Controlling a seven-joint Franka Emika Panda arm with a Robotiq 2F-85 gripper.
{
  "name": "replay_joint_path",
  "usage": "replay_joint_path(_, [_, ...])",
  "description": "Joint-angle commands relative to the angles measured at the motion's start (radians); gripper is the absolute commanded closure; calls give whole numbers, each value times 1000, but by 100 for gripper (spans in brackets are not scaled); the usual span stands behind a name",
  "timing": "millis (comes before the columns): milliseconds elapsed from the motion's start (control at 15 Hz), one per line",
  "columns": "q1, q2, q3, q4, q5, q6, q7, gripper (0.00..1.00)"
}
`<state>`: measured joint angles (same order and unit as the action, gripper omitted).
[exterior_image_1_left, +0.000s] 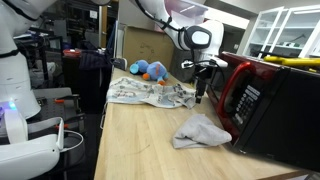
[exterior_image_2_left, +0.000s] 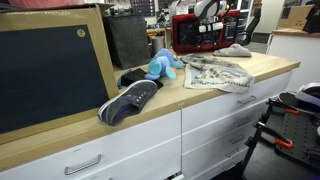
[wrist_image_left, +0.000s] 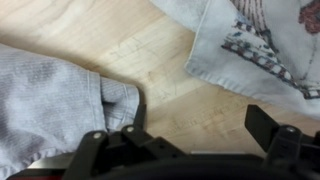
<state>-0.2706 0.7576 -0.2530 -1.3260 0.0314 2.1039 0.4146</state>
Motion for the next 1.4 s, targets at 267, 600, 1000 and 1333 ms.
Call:
replay_joint_path(267, [12, -34, -21, -63, -43, -55, -6, 19])
replay_joint_path(600, [8, -45, 6, -118, 12, -34, -1, 37])
replay_joint_path(1000, [-1, -45, 16, -126, 84, -9, 7, 82])
replay_joint_path(1333, [-27, -40, 19, -130, 145, 129, -11, 100])
